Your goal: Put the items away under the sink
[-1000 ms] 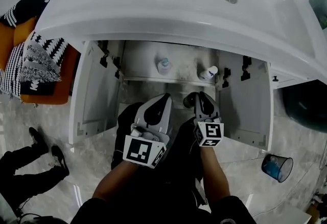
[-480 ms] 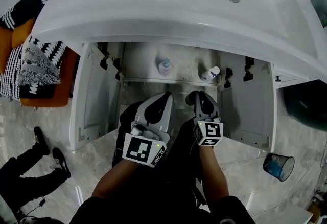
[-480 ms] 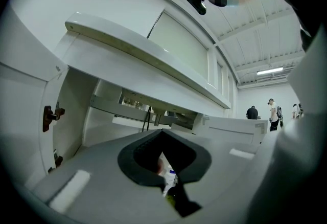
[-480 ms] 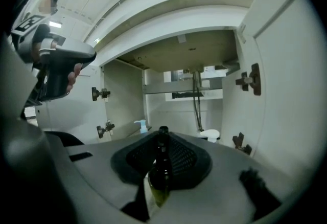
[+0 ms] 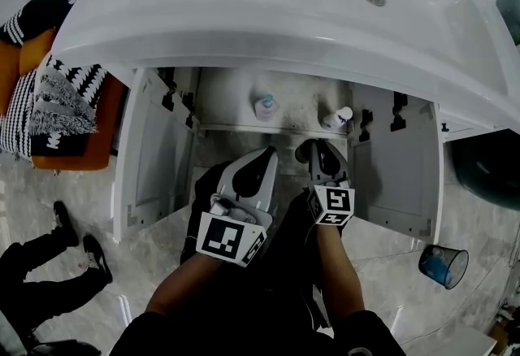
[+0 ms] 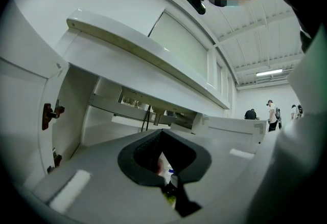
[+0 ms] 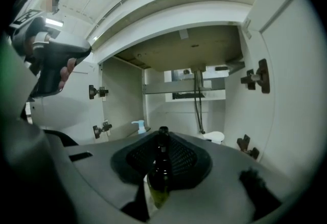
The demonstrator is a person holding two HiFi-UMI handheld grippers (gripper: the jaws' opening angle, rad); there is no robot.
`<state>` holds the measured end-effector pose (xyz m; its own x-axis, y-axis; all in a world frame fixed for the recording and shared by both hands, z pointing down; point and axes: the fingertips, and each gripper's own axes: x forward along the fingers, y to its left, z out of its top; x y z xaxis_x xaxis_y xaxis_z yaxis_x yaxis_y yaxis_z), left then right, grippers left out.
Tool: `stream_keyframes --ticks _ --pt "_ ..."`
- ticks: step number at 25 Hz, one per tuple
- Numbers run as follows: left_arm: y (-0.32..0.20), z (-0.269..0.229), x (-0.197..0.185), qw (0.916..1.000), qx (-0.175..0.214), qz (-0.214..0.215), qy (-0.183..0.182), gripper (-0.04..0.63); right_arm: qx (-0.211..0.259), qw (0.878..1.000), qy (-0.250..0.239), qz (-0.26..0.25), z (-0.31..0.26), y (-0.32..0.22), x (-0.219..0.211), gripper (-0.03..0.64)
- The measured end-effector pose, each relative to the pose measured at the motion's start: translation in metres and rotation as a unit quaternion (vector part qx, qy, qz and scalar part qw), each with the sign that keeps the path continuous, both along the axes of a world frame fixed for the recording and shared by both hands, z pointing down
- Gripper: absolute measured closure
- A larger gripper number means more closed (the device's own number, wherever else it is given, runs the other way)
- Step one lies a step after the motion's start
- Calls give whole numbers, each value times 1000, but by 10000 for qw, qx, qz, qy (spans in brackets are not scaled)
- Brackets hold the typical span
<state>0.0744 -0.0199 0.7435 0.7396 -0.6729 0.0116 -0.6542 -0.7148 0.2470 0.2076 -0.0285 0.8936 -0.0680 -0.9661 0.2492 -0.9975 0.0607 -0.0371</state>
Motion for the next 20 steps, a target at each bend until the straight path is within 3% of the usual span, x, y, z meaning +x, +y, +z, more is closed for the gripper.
stream_keyframes --ticks 20 --pt "-3 8 -27 10000 -14 -96 -21 588 48 9994 222 275 29 -73 27 552"
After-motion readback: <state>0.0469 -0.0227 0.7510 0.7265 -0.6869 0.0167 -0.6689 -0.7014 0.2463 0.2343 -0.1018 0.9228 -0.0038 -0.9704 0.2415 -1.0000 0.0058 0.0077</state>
